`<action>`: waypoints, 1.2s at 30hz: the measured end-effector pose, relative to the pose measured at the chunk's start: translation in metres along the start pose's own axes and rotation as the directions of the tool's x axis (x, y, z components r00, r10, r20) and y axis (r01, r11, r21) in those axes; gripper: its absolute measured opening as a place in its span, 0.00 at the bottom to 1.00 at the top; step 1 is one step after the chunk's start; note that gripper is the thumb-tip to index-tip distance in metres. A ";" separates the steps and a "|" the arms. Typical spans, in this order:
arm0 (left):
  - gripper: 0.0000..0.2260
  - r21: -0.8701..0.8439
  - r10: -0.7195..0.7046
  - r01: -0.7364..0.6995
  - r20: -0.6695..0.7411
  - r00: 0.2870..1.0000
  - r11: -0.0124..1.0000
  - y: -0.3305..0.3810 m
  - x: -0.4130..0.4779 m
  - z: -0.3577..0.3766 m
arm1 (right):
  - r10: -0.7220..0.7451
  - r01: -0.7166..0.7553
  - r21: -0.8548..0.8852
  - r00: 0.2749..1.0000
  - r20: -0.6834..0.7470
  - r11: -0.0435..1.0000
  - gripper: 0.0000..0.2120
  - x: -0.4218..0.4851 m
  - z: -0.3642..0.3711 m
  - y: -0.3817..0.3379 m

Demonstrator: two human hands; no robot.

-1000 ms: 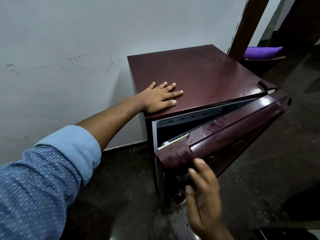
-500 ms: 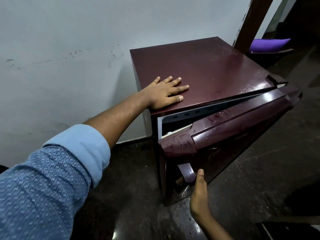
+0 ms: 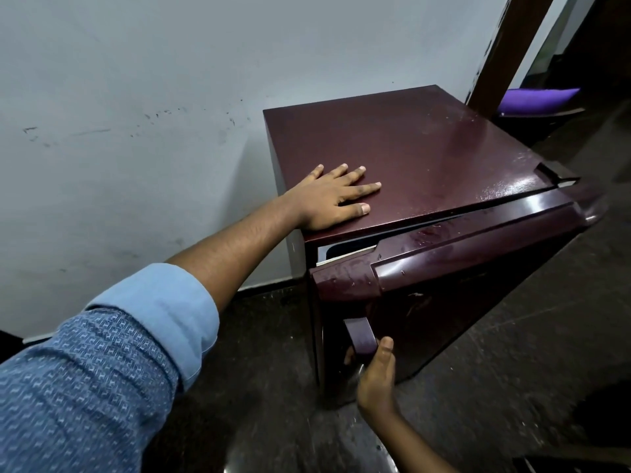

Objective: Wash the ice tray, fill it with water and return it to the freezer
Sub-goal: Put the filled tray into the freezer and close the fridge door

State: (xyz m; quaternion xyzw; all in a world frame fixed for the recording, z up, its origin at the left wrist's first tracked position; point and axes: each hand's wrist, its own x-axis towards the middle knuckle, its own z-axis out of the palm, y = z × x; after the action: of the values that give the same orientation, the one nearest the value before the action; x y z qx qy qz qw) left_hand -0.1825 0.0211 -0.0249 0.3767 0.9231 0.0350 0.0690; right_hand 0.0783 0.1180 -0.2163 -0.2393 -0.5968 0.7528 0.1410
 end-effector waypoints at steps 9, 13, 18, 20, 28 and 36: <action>0.26 0.023 -0.004 0.005 -0.007 1.000 1.000 -0.001 0.000 0.001 | -0.191 0.193 0.001 0.972 -0.140 0.981 0.37 0.016 0.041 -0.002; 0.26 0.027 -0.005 0.005 -0.011 1.000 1.000 0.000 0.001 0.002 | -0.223 0.223 -0.010 0.971 -0.087 0.975 0.36 0.018 0.040 -0.001; 0.26 0.029 -0.014 0.014 -0.004 1.000 0.999 0.003 -0.002 0.000 | -0.228 0.224 -0.061 0.972 -0.055 0.973 0.36 0.017 0.035 -0.001; 0.26 0.022 -0.031 0.030 0.047 0.998 0.999 0.005 -0.001 -0.005 | -0.210 0.211 -0.090 0.978 0.017 0.973 0.38 0.018 0.028 0.002; 0.34 -0.162 -0.315 0.328 0.103 0.944 0.931 0.056 -0.019 -0.009 | -0.381 0.419 -0.243 0.905 0.187 0.875 0.24 0.044 -0.028 -0.022; 0.41 -0.042 -0.452 0.453 -0.211 0.867 0.890 0.132 -0.070 0.021 | -0.825 0.825 -0.519 0.445 0.348 0.225 0.18 0.108 -0.076 -0.149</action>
State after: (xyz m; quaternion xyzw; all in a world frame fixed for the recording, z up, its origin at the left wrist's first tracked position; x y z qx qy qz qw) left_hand -0.0393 0.0665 -0.0237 0.1443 0.9877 0.0542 -0.0263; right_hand 0.0164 0.2722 -0.1067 0.0801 -0.8424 0.3172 0.4282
